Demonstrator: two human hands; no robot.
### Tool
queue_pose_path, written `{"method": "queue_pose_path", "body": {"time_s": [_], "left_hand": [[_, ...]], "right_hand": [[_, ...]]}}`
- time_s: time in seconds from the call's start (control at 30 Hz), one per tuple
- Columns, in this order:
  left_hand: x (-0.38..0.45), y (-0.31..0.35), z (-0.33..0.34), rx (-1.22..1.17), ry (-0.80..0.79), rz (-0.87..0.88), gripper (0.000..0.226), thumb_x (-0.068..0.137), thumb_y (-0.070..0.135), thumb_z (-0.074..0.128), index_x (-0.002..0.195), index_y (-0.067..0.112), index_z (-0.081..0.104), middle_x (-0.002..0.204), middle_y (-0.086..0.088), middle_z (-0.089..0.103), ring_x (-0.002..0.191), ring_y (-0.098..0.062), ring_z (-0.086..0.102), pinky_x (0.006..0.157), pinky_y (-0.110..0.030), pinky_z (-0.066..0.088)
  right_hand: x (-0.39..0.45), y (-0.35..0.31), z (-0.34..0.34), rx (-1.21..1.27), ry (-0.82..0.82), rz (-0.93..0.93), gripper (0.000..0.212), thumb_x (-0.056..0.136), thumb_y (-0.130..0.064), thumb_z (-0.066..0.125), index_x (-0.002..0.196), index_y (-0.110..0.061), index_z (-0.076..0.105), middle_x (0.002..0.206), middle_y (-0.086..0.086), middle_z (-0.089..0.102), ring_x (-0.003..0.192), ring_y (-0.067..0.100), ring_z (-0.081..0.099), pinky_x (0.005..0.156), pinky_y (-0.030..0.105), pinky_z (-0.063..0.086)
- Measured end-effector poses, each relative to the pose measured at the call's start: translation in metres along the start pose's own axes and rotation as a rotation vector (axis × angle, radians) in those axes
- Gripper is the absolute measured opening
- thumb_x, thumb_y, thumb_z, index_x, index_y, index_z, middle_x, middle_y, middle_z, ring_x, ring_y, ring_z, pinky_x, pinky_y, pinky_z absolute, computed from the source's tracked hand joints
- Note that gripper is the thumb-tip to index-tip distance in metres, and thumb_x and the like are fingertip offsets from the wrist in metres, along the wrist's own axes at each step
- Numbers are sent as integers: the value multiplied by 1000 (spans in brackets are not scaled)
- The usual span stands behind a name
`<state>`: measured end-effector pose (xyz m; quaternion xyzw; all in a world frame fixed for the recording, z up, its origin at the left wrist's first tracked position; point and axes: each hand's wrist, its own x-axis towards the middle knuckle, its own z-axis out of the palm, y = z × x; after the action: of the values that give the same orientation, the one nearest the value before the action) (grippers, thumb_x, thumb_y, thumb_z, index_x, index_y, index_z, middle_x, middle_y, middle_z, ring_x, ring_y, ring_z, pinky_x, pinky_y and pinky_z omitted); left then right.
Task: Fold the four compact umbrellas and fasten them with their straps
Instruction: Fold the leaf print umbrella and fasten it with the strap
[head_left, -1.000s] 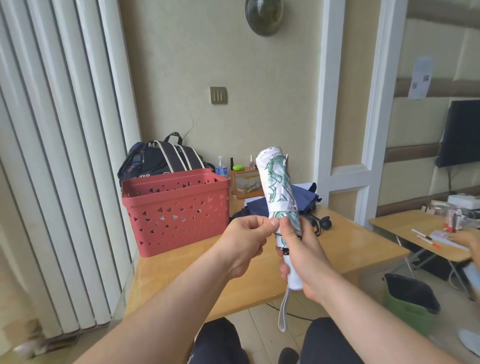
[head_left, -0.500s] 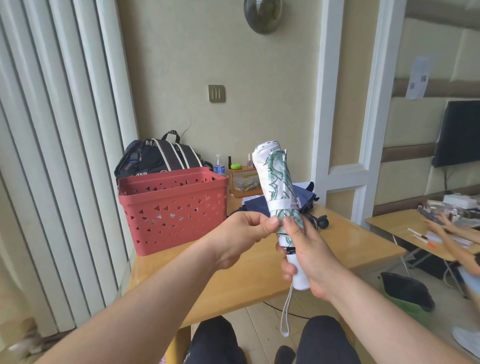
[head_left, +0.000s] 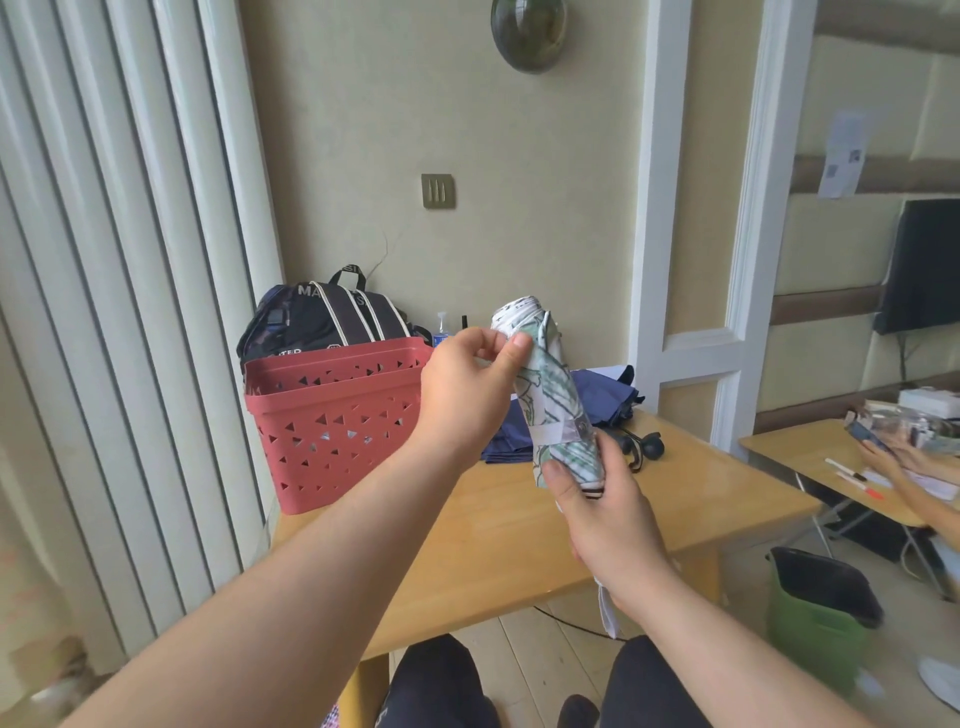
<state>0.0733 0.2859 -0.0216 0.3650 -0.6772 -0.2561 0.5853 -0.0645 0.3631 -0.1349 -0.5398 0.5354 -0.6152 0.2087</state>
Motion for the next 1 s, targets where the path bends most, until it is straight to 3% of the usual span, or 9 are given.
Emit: {"method": "queue_pose_path", "body": {"time_s": [0.13, 0.3, 0.4, 0.47, 0.57, 0.73, 0.8, 0.87, 1.0], "left_hand": [[0, -5, 2, -152, -54, -75, 32, 82, 57, 72, 81, 25, 70, 69, 4, 70, 68, -24, 64, 80, -60, 60], [-1, -11, 3, -248, -22, -138, 21, 82, 46, 73, 81, 24, 71, 82, -15, 75, 77, -30, 70, 83, -66, 59], [-5, -10, 1, -241, 18, -105, 16, 91, 34, 72, 82, 21, 65, 81, -9, 75, 73, -30, 70, 80, -61, 61], [-5, -6, 1, -203, 57, -21, 16, 97, 22, 69, 88, 27, 58, 91, 1, 71, 66, -21, 64, 74, -57, 61], [-2, -1, -2, -44, 73, 110, 27, 97, 15, 66, 88, 40, 61, 116, 5, 55, 83, -18, 68, 79, -49, 63], [-3, 11, -4, -43, 9, -3, 16, 86, 25, 61, 87, 31, 76, 122, 14, 52, 123, -16, 57, 105, -47, 51], [-5, 12, -4, 4, -6, -14, 17, 93, 41, 67, 88, 25, 73, 120, 7, 56, 114, 5, 52, 108, -30, 45], [-6, 13, -3, 35, -25, 14, 30, 92, 51, 71, 87, 22, 70, 119, -4, 59, 95, 21, 51, 86, -5, 42], [-8, 9, 0, 2, -46, 14, 39, 87, 60, 74, 80, 23, 64, 83, -7, 72, 73, -8, 67, 68, -26, 49]], "right_hand": [[-2, -3, 2, 179, -83, 85, 37, 82, -64, 70, 113, -47, 60, 76, -9, 66, 48, 16, 48, 48, 31, 39], [-5, -8, 0, 350, -229, 219, 29, 89, -47, 73, 108, -29, 61, 69, 9, 50, 41, 20, 36, 45, 29, 35], [-3, -6, 0, 226, -139, 103, 21, 94, -36, 75, 111, -39, 63, 76, -5, 63, 47, 14, 45, 47, 30, 38], [-3, -5, -1, 78, -51, 14, 29, 91, -42, 76, 115, -47, 61, 89, -17, 72, 59, 5, 58, 57, 30, 46], [-4, -1, -3, -161, 55, -39, 48, 89, -58, 71, 131, -51, 50, 105, -29, 71, 88, -2, 67, 75, 32, 55], [-3, 7, -5, -412, 145, -90, 76, 93, -68, 52, 156, -43, 17, 145, -10, 57, 123, 24, 60, 95, 43, 53], [-2, 5, -7, -458, 167, -127, 76, 96, -63, 54, 158, -41, 16, 153, -9, 50, 129, 24, 57, 93, 41, 51], [0, 4, -9, -487, 189, -141, 74, 96, -61, 57, 156, -44, 17, 150, -9, 53, 125, 25, 59, 88, 41, 52], [4, 7, -14, -554, 208, -161, 70, 96, -59, 57, 154, -44, 21, 140, -6, 59, 113, 29, 64, 80, 44, 56]]}}
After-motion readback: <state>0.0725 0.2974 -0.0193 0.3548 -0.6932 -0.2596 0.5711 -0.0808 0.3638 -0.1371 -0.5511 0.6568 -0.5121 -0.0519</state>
